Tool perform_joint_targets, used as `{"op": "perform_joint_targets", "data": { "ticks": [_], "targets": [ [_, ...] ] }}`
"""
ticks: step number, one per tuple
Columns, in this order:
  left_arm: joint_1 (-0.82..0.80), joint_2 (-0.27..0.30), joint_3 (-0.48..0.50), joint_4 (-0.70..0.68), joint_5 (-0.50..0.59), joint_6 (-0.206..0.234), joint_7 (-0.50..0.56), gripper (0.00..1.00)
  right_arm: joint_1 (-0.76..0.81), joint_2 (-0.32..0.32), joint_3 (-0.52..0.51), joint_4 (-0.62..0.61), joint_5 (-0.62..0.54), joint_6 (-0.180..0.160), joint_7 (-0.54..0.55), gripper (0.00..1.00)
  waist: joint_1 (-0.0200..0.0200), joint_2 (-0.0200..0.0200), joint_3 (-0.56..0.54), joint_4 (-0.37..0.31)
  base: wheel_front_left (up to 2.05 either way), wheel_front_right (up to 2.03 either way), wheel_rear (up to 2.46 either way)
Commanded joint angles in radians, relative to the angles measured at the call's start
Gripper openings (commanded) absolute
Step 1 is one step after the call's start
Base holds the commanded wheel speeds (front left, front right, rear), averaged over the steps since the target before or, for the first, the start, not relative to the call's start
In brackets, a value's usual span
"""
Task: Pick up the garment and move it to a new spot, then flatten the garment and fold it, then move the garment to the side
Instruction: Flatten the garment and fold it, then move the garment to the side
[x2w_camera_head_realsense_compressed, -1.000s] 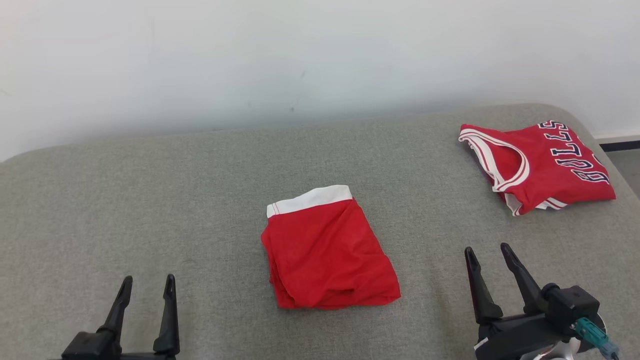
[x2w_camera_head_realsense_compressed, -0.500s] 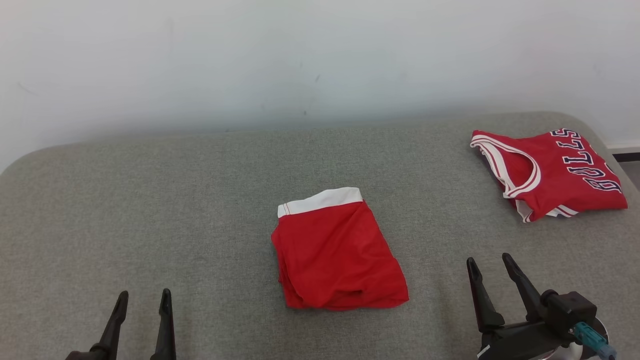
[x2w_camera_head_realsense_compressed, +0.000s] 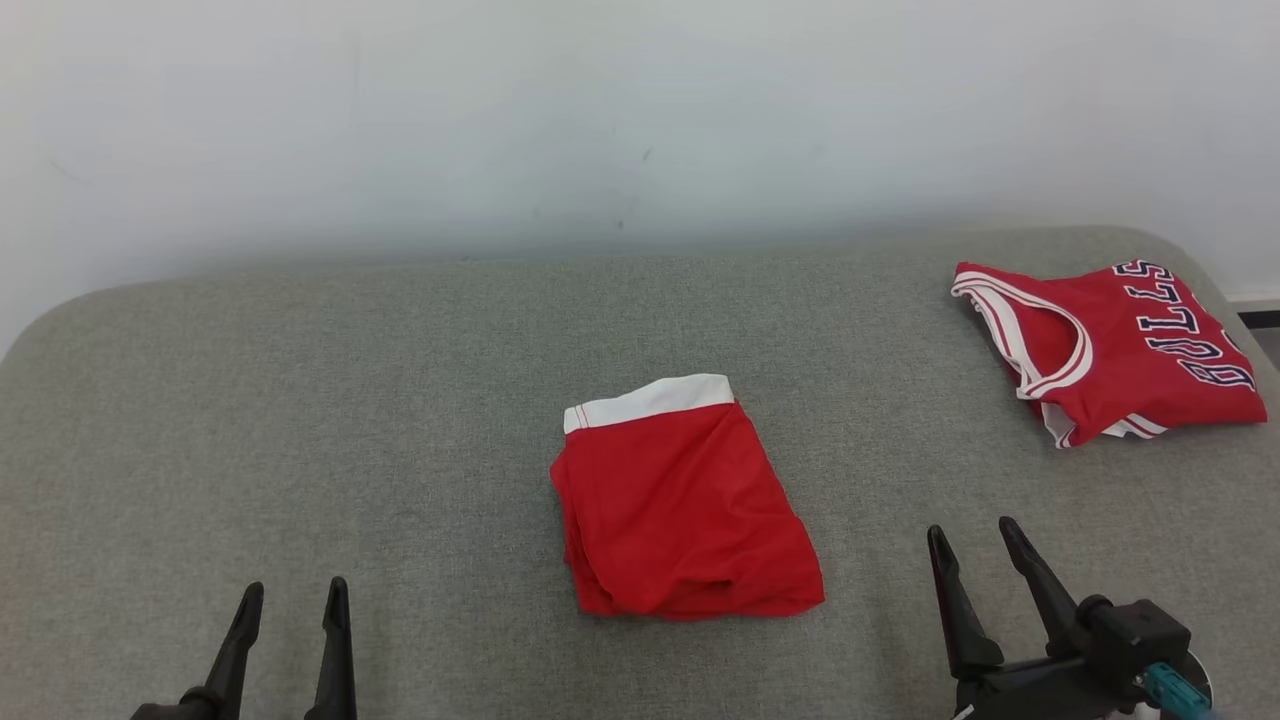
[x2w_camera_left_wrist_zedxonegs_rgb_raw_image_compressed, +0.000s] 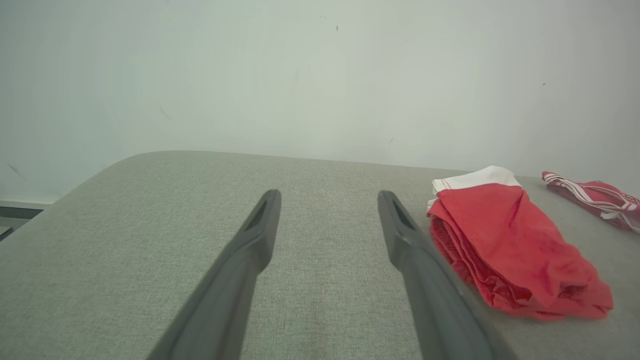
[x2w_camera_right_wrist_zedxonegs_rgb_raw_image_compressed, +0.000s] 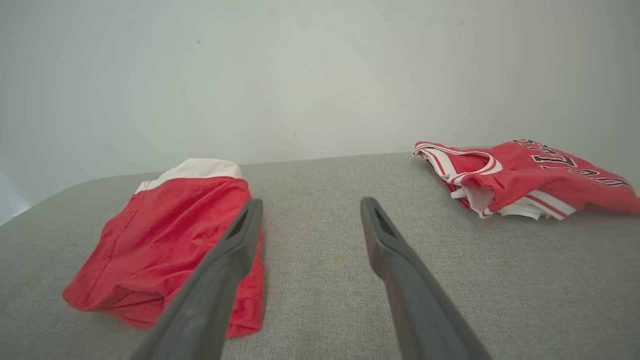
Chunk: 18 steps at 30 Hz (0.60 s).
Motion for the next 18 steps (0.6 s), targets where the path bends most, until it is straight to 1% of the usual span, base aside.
{"op": "perform_joint_targets", "data": {
  "ticks": [1, 12, 18],
  "targets": [
    [0.0, 0.007, 0.0, -0.002, -0.006, 0.001, 0.0, 1.0, 0.017, 0.006, -0.009, -0.014, -0.008, -0.002, 0.0, 1.0, 0.0, 0.0, 0.001, 0.0, 0.0, 0.0, 0.0],
    [-0.019, 0.008, 0.029, -0.014, -0.031, 0.001, 0.0, 1.0, 0.046, 0.023, -0.043, -0.076, -0.024, -0.002, 0.024, 1.0, 0.0, 0.0, 0.001, 0.005, 0.0, 0.0, 0.0],
    [-0.024, 0.019, 0.026, 0.001, -0.04, 0.001, 0.0, 1.0, 0.057, 0.03, -0.053, -0.097, -0.031, -0.002, 0.038, 1.0, 0.0, 0.0, -0.003, 0.009, 0.0, 0.0, 0.0]
  ]
}}
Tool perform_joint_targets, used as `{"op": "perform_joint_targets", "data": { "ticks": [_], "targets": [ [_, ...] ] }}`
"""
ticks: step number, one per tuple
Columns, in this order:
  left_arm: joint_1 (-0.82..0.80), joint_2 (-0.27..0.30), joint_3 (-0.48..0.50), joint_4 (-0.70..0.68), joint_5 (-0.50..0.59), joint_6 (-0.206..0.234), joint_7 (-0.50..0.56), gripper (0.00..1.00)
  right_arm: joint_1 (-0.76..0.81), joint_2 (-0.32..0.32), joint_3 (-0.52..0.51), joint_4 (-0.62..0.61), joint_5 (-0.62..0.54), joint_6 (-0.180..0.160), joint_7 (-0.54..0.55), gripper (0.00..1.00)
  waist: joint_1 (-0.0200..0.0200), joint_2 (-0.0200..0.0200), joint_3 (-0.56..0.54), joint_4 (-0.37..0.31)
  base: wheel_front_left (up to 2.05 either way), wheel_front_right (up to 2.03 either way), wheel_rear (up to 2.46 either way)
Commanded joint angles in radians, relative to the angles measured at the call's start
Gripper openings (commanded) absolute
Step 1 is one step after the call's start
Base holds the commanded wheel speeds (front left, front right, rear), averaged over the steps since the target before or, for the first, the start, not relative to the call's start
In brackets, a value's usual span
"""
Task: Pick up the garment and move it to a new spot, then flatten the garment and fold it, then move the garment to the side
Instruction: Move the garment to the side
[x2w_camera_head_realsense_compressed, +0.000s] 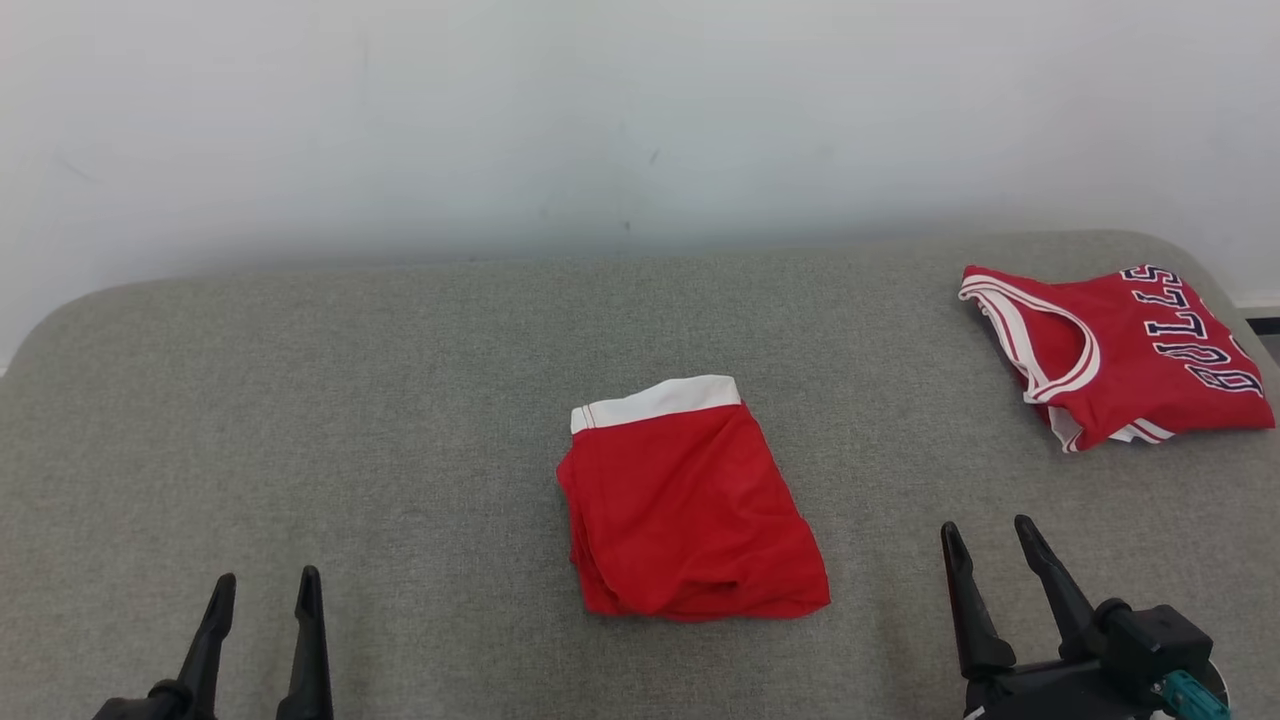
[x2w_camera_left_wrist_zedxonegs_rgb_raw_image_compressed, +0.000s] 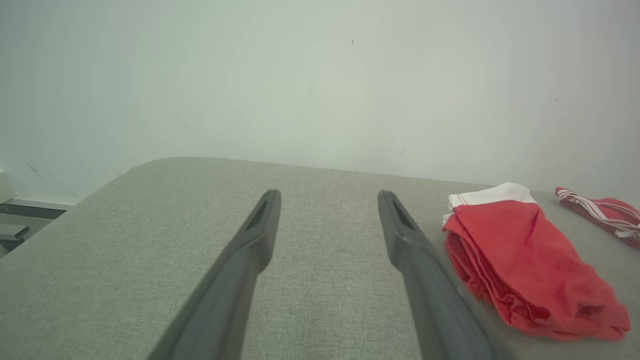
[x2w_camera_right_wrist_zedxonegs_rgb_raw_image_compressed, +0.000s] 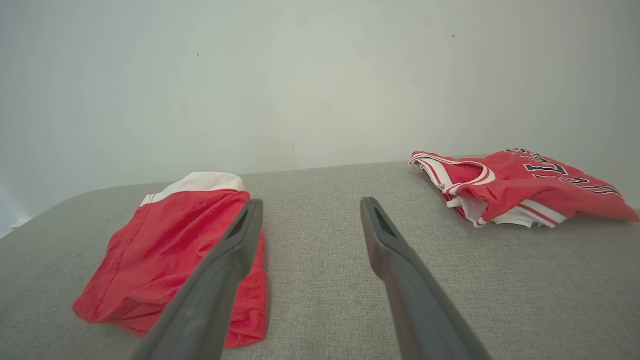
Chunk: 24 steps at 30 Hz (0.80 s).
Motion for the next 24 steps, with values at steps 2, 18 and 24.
{"op": "perform_joint_targets", "data": {
  "ticks": [2, 18, 24],
  "targets": [
    [-0.008, 0.008, -0.001, 0.008, -0.011, 0.001, 0.0, 1.0, 0.012, 0.003, -0.005, -0.009, -0.009, -0.002, 0.005, 1.0, 0.0, 0.0, -0.001, 0.001, 0.0, 0.0, 0.0],
    [-0.015, 0.021, -0.01, 0.011, -0.015, 0.018, 0.002, 1.0, 0.006, 0.007, 0.003, -0.002, -0.001, -0.002, 0.017, 1.0, 0.0, 0.0, 0.001, 0.006, 0.0, 0.0, 0.0],
    [-0.029, 0.024, -0.018, 0.008, -0.012, 0.021, 0.001, 1.0, -0.082, -0.023, 0.066, 0.041, -0.001, -0.002, 0.031, 1.0, 0.0, 0.0, 0.033, 0.021, 0.0, 0.0, 0.0]
  ]
}}
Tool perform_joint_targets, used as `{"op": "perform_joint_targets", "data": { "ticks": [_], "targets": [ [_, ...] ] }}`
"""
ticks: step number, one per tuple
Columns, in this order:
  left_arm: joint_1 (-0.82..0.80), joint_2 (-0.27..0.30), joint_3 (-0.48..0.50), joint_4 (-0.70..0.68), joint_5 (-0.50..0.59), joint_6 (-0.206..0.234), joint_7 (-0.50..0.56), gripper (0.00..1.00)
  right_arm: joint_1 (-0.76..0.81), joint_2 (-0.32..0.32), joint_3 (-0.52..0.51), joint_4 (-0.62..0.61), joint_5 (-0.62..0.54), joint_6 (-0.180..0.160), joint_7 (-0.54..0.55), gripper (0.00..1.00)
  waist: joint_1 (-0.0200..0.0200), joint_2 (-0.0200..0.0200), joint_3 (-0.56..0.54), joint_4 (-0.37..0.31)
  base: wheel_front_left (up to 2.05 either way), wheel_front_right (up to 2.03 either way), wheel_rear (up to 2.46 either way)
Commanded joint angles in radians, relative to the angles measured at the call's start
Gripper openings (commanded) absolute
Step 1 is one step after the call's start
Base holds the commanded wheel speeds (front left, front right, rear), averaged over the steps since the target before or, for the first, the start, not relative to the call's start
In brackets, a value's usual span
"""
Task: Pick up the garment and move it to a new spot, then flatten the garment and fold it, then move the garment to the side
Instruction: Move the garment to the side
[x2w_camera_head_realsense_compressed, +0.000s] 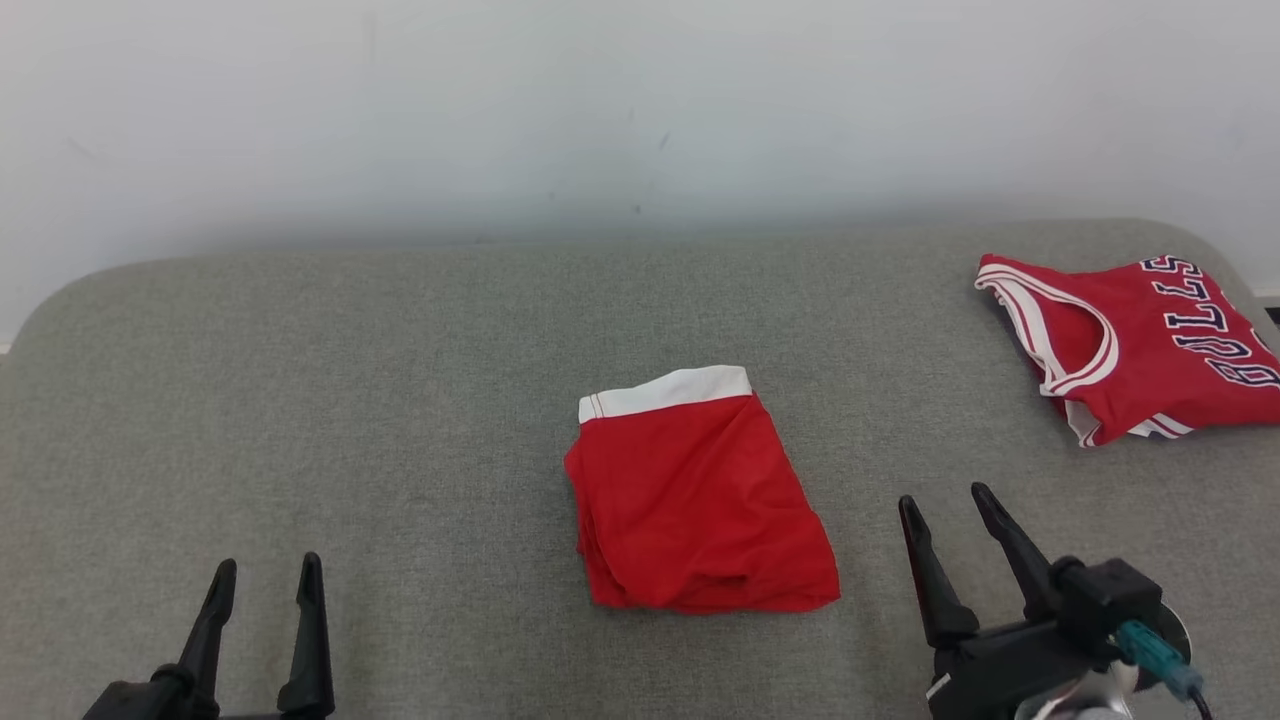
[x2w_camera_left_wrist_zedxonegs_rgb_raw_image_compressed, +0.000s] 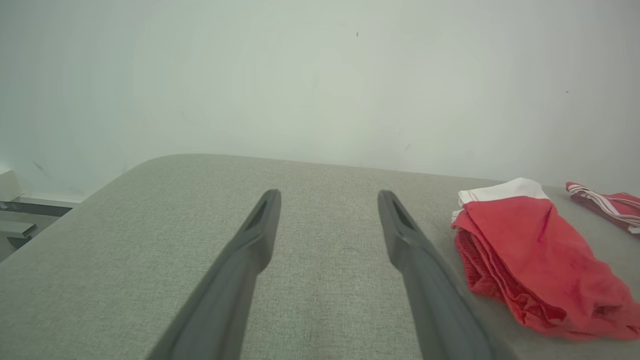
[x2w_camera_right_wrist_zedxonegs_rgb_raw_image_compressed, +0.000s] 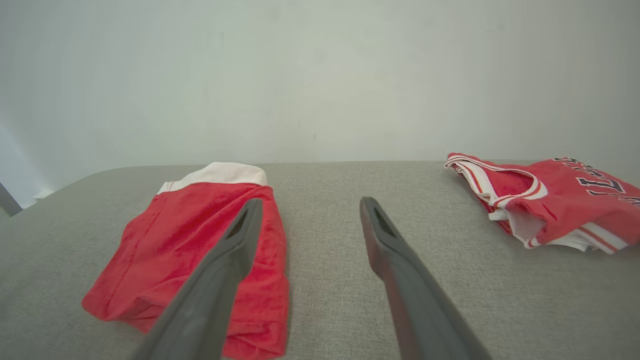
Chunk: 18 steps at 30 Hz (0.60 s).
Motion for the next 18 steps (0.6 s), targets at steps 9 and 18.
{"op": "perform_joint_targets", "data": {
  "ticks": [9, 18],
  "targets": [
    [-0.048, -0.001, -0.024, 0.005, 0.003, 0.009, -0.004, 1.0, -0.194, -0.028, 0.084, 0.141, 0.022, -0.002, 0.035, 1.0, -0.0001, 0.0, 0.07, 0.062, 0.0, 0.0, 0.0],
    [-0.092, -0.014, -0.053, 0.021, 0.005, 0.012, -0.005, 1.0, -0.354, -0.05, 0.149, 0.378, 0.055, -0.002, 0.042, 1.0, -0.0001, 0.0, 0.127, 0.131, 0.0, 0.0, 0.0]
  ]
}}
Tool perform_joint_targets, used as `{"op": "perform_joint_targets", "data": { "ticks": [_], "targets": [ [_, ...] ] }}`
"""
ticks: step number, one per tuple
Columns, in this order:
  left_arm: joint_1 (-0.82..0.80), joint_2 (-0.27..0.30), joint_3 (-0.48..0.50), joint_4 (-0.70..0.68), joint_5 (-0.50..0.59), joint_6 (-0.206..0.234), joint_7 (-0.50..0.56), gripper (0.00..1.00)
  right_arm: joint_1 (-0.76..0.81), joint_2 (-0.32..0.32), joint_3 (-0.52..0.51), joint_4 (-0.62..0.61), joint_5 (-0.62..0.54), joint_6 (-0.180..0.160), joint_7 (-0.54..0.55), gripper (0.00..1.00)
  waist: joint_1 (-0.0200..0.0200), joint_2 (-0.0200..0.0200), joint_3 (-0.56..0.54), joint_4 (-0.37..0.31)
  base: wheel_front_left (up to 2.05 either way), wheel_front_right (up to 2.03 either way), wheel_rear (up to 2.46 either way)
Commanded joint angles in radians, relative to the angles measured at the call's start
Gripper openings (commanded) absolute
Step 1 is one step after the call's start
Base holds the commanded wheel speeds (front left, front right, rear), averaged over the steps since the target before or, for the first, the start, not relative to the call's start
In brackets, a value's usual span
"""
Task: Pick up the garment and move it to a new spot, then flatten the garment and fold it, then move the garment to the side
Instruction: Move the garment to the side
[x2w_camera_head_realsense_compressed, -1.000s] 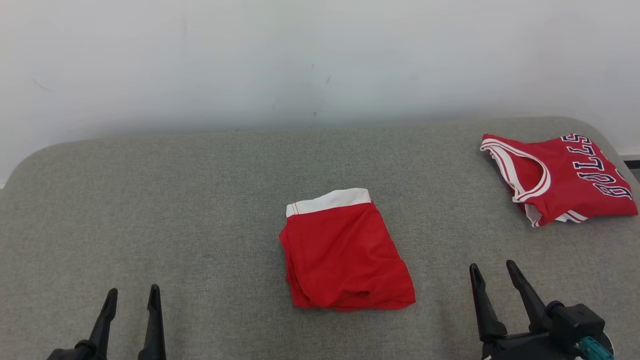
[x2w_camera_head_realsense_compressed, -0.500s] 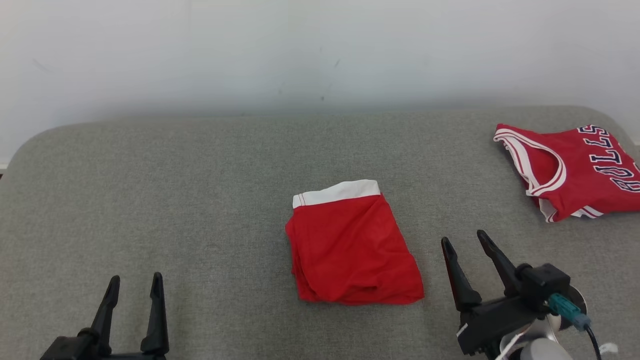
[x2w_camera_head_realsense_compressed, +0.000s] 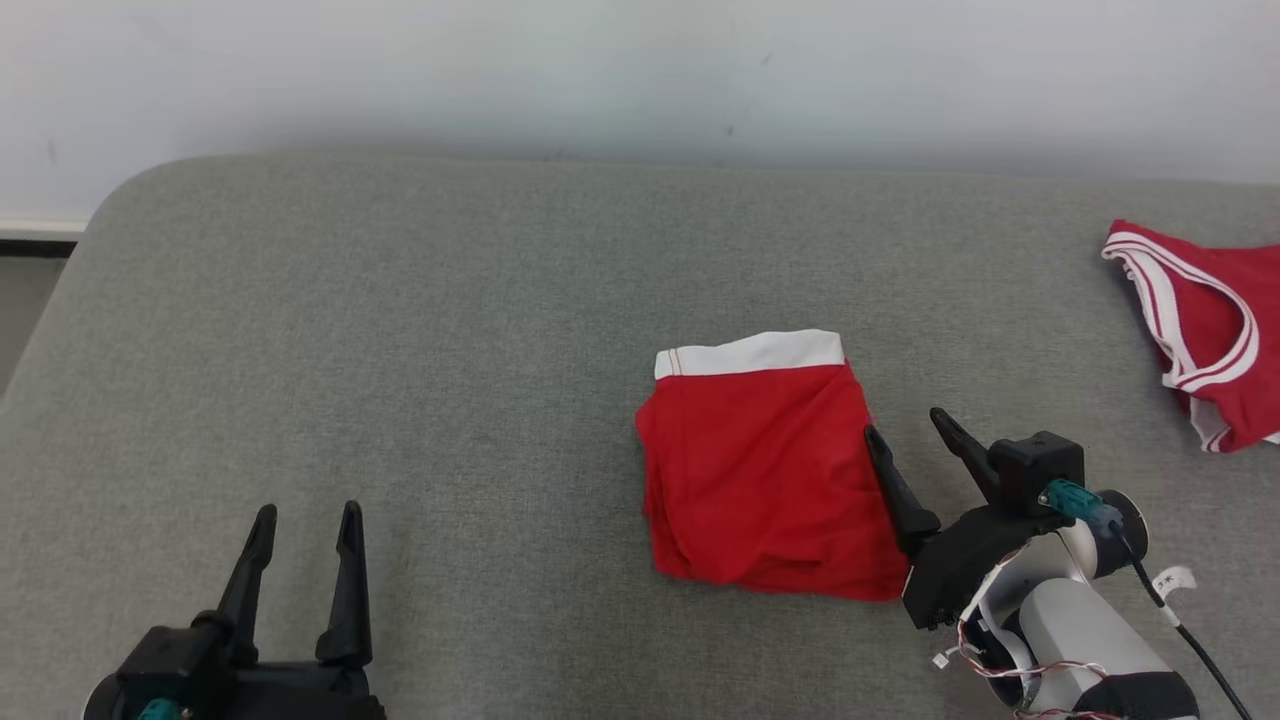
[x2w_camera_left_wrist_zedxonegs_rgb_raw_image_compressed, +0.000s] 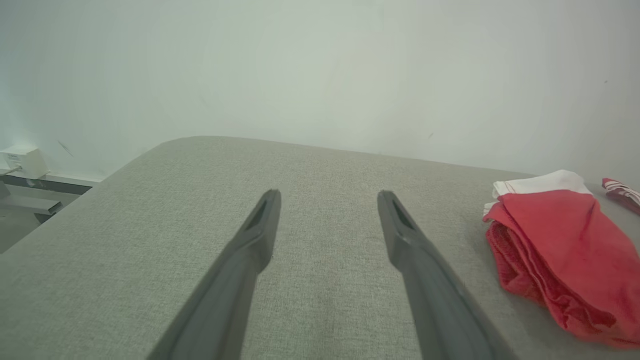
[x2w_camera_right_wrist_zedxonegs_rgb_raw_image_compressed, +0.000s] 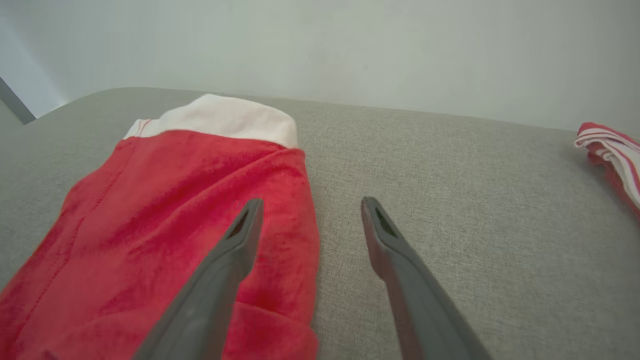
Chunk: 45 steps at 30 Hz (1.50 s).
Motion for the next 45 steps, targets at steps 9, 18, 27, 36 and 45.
{"op": "perform_joint_targets", "data": {
  "ticks": [9, 18, 27, 36, 45],
  "targets": [
    [-0.044, -0.012, -0.006, 0.003, 0.004, 0.001, -0.003, 1.0, -0.087, 0.015, 0.064, 0.226, 0.06, -0.002, -0.015, 1.0, -0.0001, -0.0001, 0.071, 0.059, 0.0, 0.0, 0.0],
    [-0.063, -0.021, -0.011, 0.01, 0.002, 0.001, -0.003, 1.0, -0.129, 0.022, 0.152, 0.33, 0.128, -0.003, -0.014, 0.0, -0.0001, -0.0001, 0.095, 0.039, 0.0, 0.0, 0.0],
    [-0.101, -0.023, -0.027, -0.002, 0.023, -0.008, -0.003, 1.0, -0.299, -0.108, 0.326, 0.257, 0.166, -0.003, 0.031, 0.0, -0.0001, -0.0001, 0.155, -0.048, 0.0, 0.0, 0.0],
    [-0.163, -0.014, -0.024, -0.067, 0.047, -0.016, -0.002, 1.0, -0.475, -0.283, 0.444, 0.104, 0.243, -0.003, 0.122, 0.0, -0.0001, -0.0001, 0.292, -0.151, 0.0, 0.0, 0.0],
    [-0.226, -0.001, -0.043, -0.108, 0.07, -0.019, -0.002, 1.0, -0.627, -0.491, 0.468, -0.023, 0.321, -0.003, 0.171, 0.0, -0.0001, -0.0001, 0.414, -0.25, 0.0, 0.0, 0.0]
  ]
}}
